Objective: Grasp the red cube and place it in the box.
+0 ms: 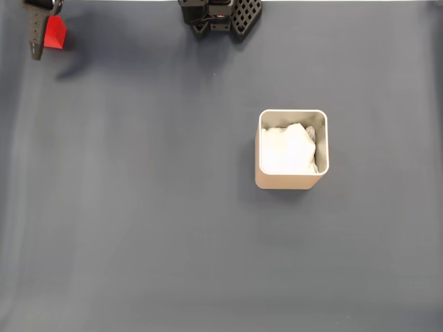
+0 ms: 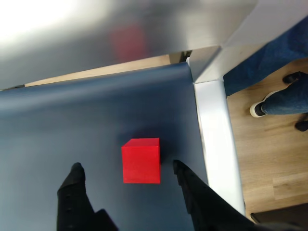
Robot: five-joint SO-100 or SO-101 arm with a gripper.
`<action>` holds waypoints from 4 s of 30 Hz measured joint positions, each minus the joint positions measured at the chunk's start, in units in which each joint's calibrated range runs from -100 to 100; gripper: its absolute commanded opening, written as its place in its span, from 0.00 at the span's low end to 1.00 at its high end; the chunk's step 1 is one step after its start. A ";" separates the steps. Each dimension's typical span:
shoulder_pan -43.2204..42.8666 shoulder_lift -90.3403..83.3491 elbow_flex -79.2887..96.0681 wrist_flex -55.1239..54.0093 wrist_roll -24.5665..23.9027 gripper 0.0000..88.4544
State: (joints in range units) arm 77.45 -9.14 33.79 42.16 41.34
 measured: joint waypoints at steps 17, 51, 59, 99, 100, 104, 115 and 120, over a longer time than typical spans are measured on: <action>-0.83 -0.09 1.09 -0.16 2.44 0.00; -14.88 -10.25 -3.55 13.97 7.62 0.00; -22.85 -11.68 -8.38 13.97 7.37 0.00; -66.97 -33.97 -9.02 18.85 6.11 0.00; -68.02 -34.60 -8.29 19.25 6.11 0.00; -72.38 -37.54 -5.83 21.45 6.11 0.00; -82.60 -44.32 1.28 24.86 6.30 0.00; -86.88 -44.85 1.46 26.24 6.35 0.00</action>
State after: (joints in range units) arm -9.43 -53.99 35.25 68.40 47.69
